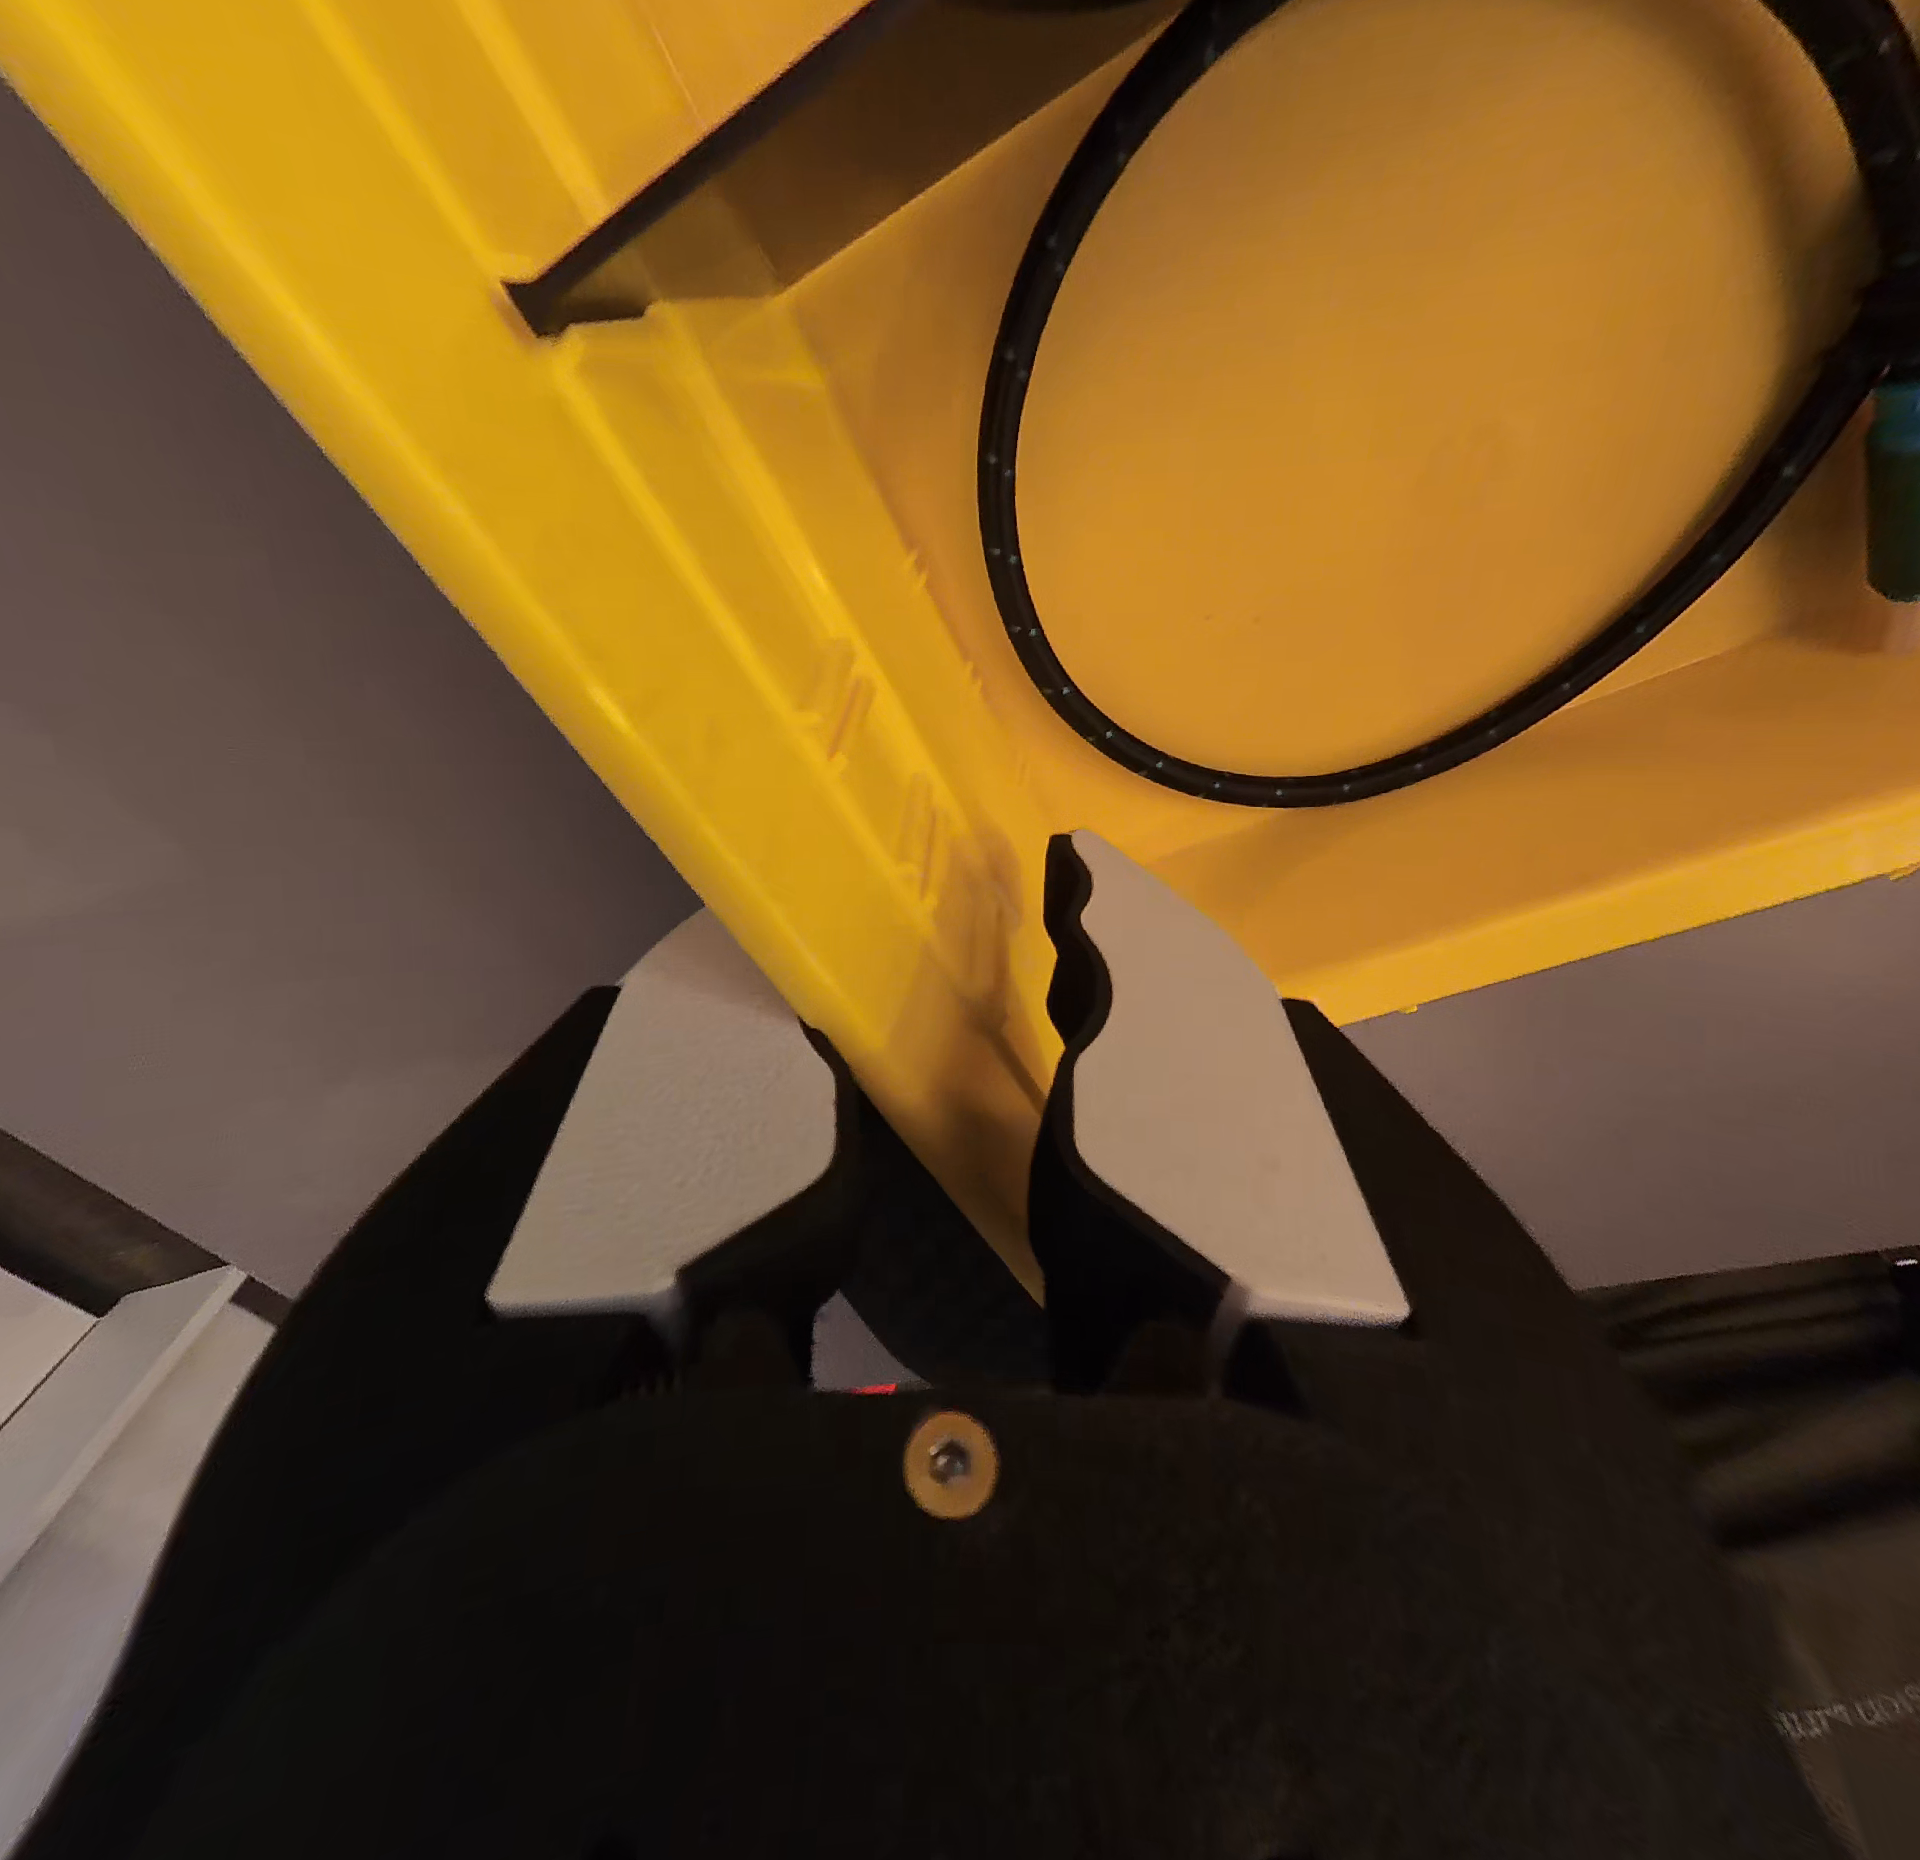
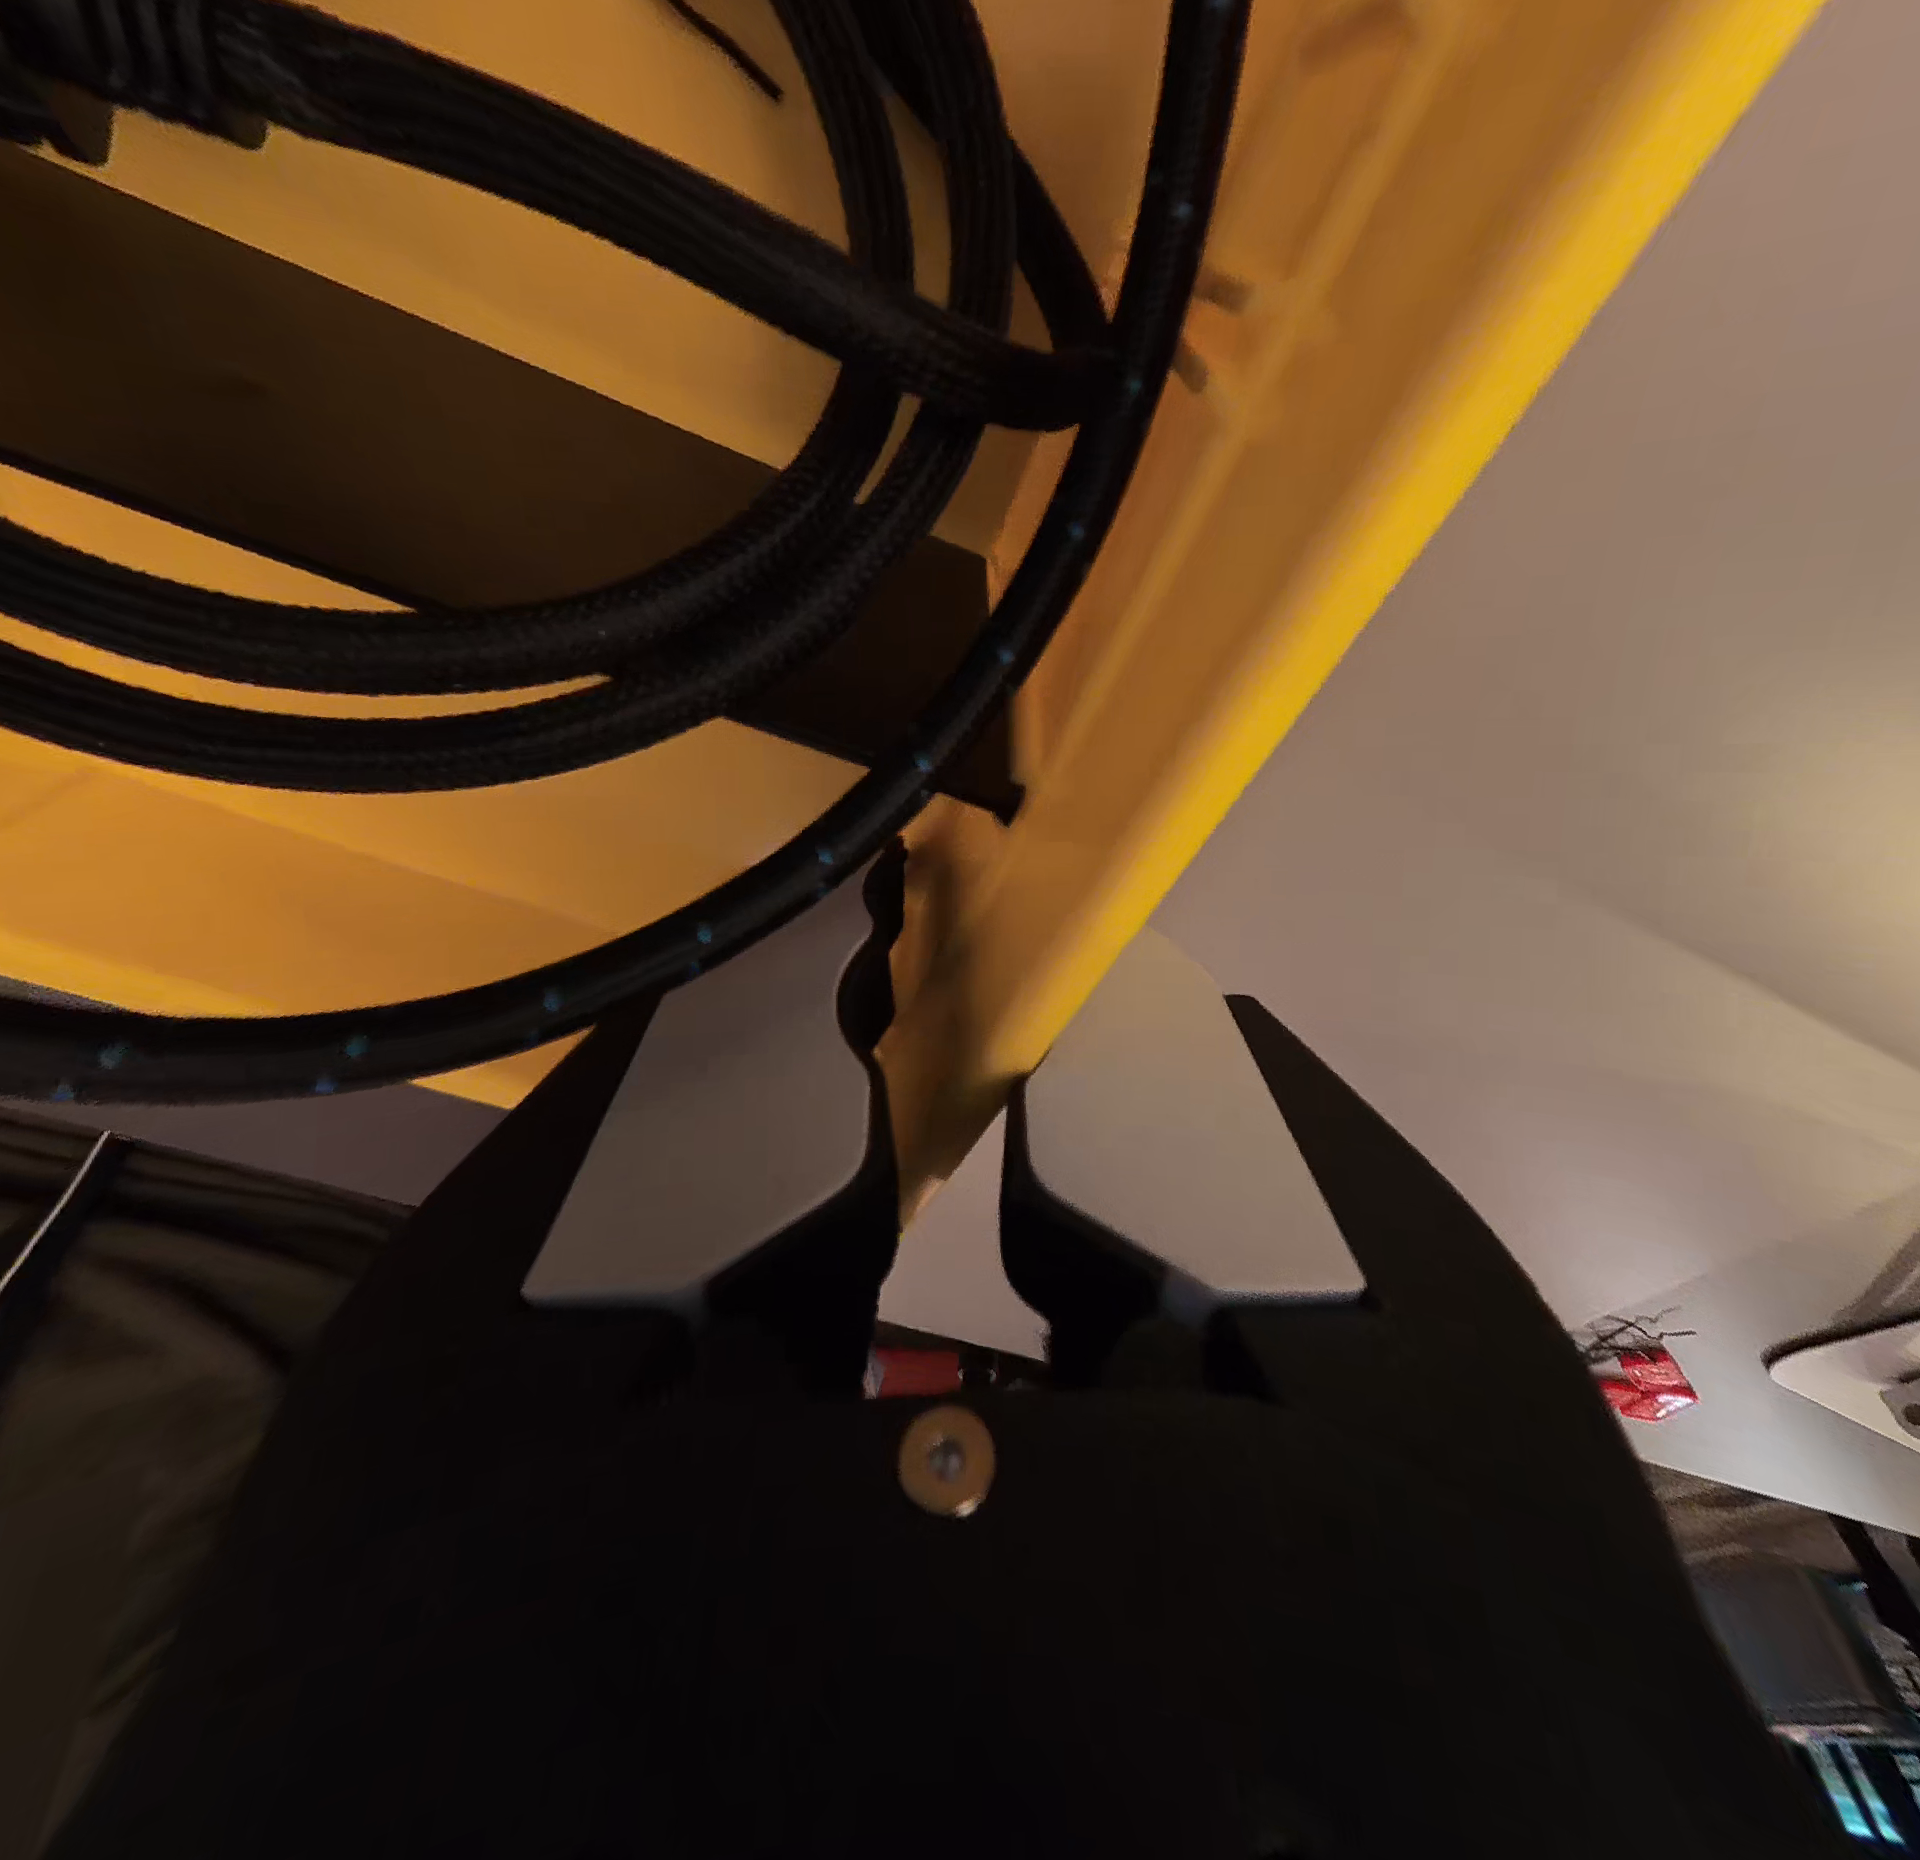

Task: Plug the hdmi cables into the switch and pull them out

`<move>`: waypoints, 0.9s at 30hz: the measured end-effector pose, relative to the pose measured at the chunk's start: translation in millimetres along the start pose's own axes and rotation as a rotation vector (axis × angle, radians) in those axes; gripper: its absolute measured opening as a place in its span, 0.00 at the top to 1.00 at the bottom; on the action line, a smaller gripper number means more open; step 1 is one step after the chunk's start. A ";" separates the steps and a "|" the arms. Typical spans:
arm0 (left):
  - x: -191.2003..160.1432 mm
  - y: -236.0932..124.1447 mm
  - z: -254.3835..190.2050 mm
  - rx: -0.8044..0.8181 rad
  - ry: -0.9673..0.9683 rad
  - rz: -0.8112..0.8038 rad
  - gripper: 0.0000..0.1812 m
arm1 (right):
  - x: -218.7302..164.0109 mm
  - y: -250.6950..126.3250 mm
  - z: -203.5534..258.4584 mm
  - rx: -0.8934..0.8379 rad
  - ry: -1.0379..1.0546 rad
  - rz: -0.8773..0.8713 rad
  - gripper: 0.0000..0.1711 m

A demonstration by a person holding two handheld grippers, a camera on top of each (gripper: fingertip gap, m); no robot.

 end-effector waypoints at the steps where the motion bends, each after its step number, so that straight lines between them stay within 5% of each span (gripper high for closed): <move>1: -0.9 0.0 -1.1 0.000 0.006 0.003 0.81 | 1.7 0.3 3.8 -0.002 -0.005 0.008 0.90; 16: -14.2 -9.6 -8.6 -0.164 0.049 -0.003 0.79 | 8.6 -0.5 27.4 0.085 -0.075 0.013 0.85; 22: -7.0 -48.0 -1.6 -0.135 0.042 -0.229 0.81 | 2.3 -21.6 25.7 0.014 -0.100 -0.052 0.85; 27: 9.5 -103.8 3.8 -0.118 0.087 -0.610 0.74 | -11.3 -53.4 26.4 -0.077 -0.039 -0.176 0.84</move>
Point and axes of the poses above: each gripper's, where its closed fingertips meet, y out along the fingers, x out of its top, z = x × y across the jaws, the point moved 3 cm from there along -y, back along the fingers, and after that the axes turned 15 degrees about -y, right-handed, at the moved point
